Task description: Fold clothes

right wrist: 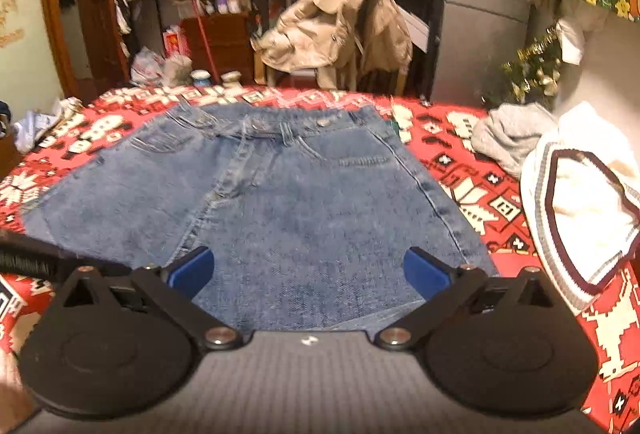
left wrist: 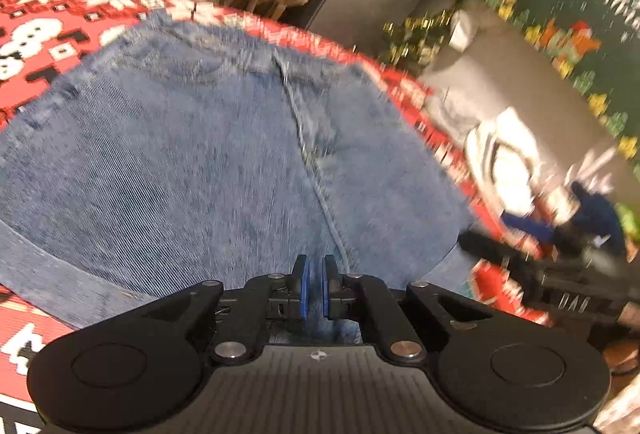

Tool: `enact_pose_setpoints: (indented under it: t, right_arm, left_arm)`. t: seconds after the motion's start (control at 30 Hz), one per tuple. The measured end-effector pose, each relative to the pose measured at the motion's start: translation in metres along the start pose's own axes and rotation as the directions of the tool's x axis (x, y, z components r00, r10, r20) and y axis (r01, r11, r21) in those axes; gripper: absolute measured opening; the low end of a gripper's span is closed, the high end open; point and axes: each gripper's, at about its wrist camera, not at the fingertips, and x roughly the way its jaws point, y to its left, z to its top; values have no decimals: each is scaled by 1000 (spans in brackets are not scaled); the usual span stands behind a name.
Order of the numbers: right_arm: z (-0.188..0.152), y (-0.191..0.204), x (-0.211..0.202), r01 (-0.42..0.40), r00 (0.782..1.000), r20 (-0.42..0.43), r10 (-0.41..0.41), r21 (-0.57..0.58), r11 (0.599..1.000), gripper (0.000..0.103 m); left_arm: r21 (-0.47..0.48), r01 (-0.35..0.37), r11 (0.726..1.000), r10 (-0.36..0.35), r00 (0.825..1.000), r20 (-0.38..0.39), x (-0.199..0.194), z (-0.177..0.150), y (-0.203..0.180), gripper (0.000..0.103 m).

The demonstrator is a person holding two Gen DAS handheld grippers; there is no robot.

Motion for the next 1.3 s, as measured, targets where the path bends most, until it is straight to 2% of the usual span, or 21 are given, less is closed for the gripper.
enact_pose_setpoints:
  t: [0.07,0.17,0.23,0.27,0.3,0.33,0.37,0.4,0.53,0.7,0.93,1.03,1.13,1.3]
  right_arm:
    - [-2,-2,-6,-33,999,-4,33,2,999,102]
    - [-6,-5,-12,-77,997,-19,77,1,997,99]
    - [-13,-4,-10,-96,995,-35,96,0,995,79]
    - [-16,-4,-8,-105,993,-47,105,1,994,72]
    - [-19,-2,-6,-110,992,-59,109,-2,994,53]
    - [-22,0,-3,-112,991,-72,111,-9,994,24]
    - [-25,2,-1,-116,989,-90,114,-15,993,13]
    - [-27,5,0,-127,987,-99,125,-19,992,9]
    - [-34,14,3,-190,974,-131,184,-29,981,8]
    - [-43,17,3,-185,972,-157,175,-48,982,9]
    - [-48,18,-1,-174,972,-170,163,-53,983,10]
    - [-42,17,-11,-183,976,-122,178,-31,983,10]
    - [-36,27,-14,-175,982,-83,170,-67,982,10]
    - [-45,38,0,-167,978,-138,155,-83,982,10]
  left_arm:
    - [13,43,999,-43,999,27,-11,3,6,5]
    - [11,13,1000,-13,1000,27,-20,1,23,5]
    - [-19,-15,1000,15,1000,12,-22,-3,36,5]
    - [-37,-28,999,28,1000,4,-23,-5,42,5]
    - [-47,-34,998,34,999,0,-25,-8,46,5]
    - [-52,-37,998,37,999,-1,-26,-10,49,5]
    - [-57,-38,998,38,999,-4,-27,-12,51,5]
    - [-62,-39,997,39,999,-8,-28,-14,52,5]
    - [-108,-35,994,30,998,-47,-24,-20,63,5]
    - [-148,-28,989,23,999,-40,-24,-22,70,2]
    - [-115,-48,992,45,998,-32,-24,-22,66,2]
    - [-123,-45,991,43,999,-25,-24,-24,66,3]
    - [-131,-45,990,42,999,-23,-24,-25,66,3]
    - [-110,-63,992,59,998,-33,-27,-26,61,2]
